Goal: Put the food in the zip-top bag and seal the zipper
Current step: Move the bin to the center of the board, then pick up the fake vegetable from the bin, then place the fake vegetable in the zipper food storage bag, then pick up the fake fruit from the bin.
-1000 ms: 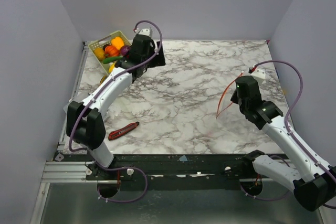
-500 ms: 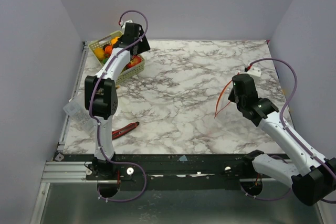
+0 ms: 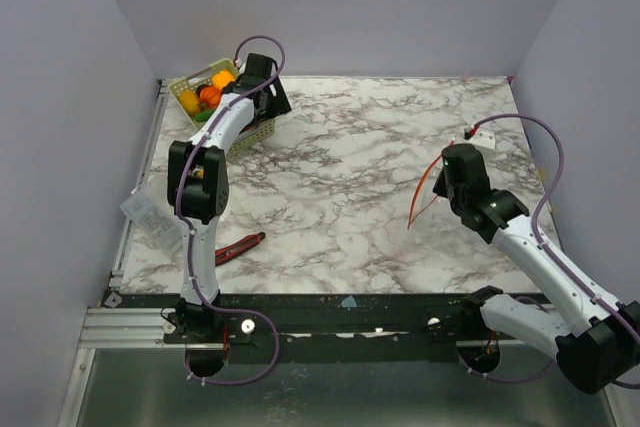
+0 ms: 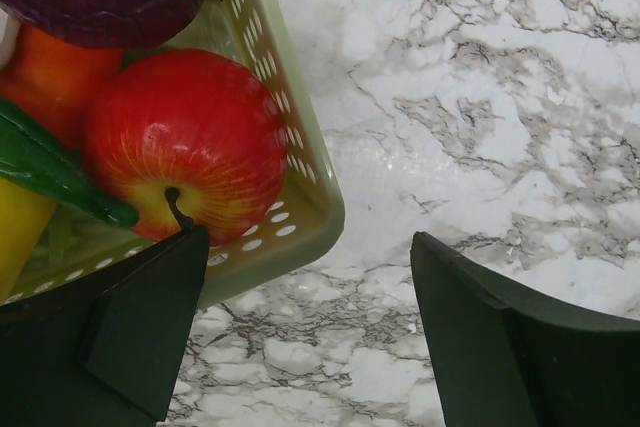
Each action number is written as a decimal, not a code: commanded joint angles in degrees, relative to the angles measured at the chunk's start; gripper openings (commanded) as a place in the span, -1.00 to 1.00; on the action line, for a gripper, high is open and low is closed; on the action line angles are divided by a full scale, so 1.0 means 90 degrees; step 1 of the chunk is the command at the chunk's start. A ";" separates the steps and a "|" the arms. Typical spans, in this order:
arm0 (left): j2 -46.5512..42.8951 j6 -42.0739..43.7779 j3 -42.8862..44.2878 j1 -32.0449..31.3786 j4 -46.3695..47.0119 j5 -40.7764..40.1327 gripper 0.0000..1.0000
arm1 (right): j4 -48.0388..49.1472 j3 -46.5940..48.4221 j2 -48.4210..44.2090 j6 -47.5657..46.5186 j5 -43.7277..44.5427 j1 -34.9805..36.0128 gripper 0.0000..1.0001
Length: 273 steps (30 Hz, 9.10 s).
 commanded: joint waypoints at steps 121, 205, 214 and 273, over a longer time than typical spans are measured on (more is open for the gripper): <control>-0.4520 -0.2163 -0.5221 -0.3425 0.5984 0.5309 -0.80 | 0.0184 0.0411 -0.0336 0.0624 -0.3274 0.0055 -0.99; -0.4546 0.0973 -0.3520 -0.4794 0.1046 0.1624 0.83 | 0.1284 -0.0471 -0.1264 0.3112 -0.3432 0.0046 -0.99; -0.4496 0.0846 -0.3550 -0.4549 0.0998 0.1661 0.65 | 0.1257 -0.0402 -0.1372 0.2583 -0.3546 0.0044 -0.99; -0.4227 0.3349 -0.5010 -0.2404 -0.0809 -0.1403 0.54 | 0.0473 -0.0229 -0.1171 0.0820 -0.2999 0.0044 -0.99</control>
